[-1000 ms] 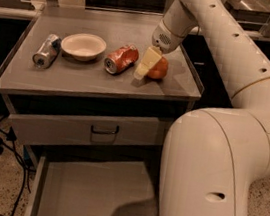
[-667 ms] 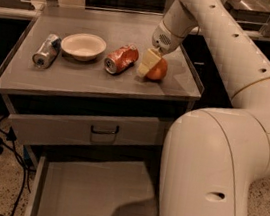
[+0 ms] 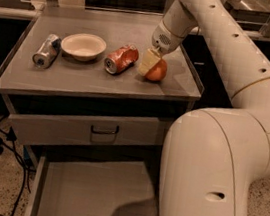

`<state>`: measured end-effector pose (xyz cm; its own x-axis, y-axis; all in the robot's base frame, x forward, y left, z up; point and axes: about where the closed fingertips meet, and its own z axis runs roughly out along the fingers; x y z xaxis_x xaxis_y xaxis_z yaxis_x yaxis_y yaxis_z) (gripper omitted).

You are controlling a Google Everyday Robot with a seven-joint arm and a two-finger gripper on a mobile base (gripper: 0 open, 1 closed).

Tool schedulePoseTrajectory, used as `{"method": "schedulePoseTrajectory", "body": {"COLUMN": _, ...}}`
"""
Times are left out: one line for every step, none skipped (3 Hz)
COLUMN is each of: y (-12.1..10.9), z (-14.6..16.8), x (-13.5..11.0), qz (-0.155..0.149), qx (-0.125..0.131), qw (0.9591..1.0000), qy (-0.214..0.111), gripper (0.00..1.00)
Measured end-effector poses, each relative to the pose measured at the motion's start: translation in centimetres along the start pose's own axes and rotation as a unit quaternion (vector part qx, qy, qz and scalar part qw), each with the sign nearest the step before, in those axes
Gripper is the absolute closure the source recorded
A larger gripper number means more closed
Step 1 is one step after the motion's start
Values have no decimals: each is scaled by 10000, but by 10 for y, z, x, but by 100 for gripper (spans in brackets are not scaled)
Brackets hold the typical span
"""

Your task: Place orange into middle drawer

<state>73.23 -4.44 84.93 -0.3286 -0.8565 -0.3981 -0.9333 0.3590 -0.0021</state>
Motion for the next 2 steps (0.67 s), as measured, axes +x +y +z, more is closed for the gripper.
{"method": "schedulePoseTrajectory", "body": {"y": 0, "z": 1, "x": 0, "qz": 5, "qx": 0, "qw": 10000, "qy": -8, "gripper": 100}}
{"method": "schedulePoseTrajectory", "body": {"y": 0, "z": -15, "x": 7, "qz": 241, "qx": 54, "qw": 9997, "qy": -72, "gripper": 100}}
